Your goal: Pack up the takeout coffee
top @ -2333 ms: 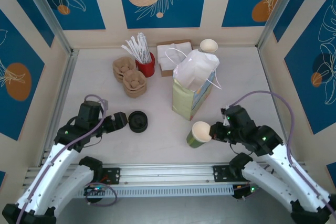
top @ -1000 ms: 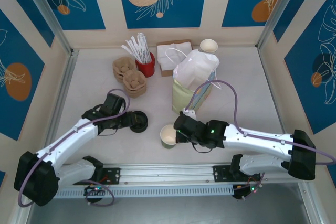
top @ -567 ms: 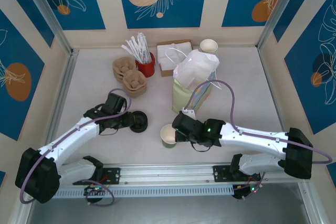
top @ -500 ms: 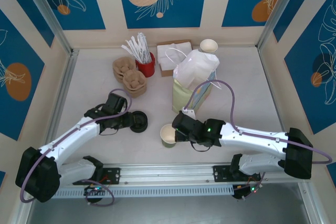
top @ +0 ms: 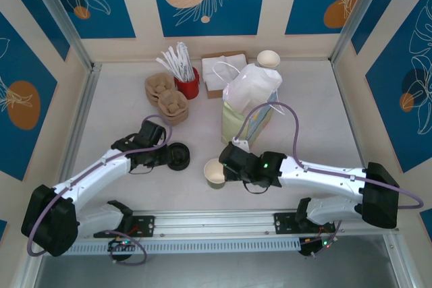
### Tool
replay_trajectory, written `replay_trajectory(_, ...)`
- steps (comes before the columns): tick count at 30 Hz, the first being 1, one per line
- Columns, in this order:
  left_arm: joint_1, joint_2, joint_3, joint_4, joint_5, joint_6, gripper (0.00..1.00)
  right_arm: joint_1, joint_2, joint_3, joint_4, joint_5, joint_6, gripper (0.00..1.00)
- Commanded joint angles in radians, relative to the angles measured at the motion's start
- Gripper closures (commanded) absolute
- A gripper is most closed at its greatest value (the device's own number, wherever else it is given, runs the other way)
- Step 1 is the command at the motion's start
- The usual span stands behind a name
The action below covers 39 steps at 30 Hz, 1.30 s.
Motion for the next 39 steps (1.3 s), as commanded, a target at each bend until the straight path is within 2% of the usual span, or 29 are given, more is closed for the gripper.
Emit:
replay_trajectory(1, -0.013, 0.008, 0.033, -0.009, -0.023, 0.015, 0.78, -0.007, 0.008, 0.036, 0.007, 0.002, 0.004, 0.79)
replay_trajectory(10, -0.019, 0.007, 0.049, -0.027, -0.039, 0.013, 0.79, -0.019, -0.004, 0.081, -0.032, -0.006, -0.011, 0.65)
replay_trajectory(15, -0.02, 0.012, 0.057, -0.041, -0.053, 0.013, 0.79, -0.023, -0.042, 0.122, -0.077, -0.009, -0.031, 0.61)
replay_trajectory(29, -0.023, 0.034, 0.067, -0.039, -0.06, 0.007, 0.82, -0.027, -0.194, 0.162, -0.123, -0.054, -0.038, 0.6)
replay_trajectory(39, -0.03, -0.008, 0.074, -0.051, -0.056, -0.007, 0.86, -0.052, -0.285, 0.149, -0.103, -0.121, -0.022, 0.6)
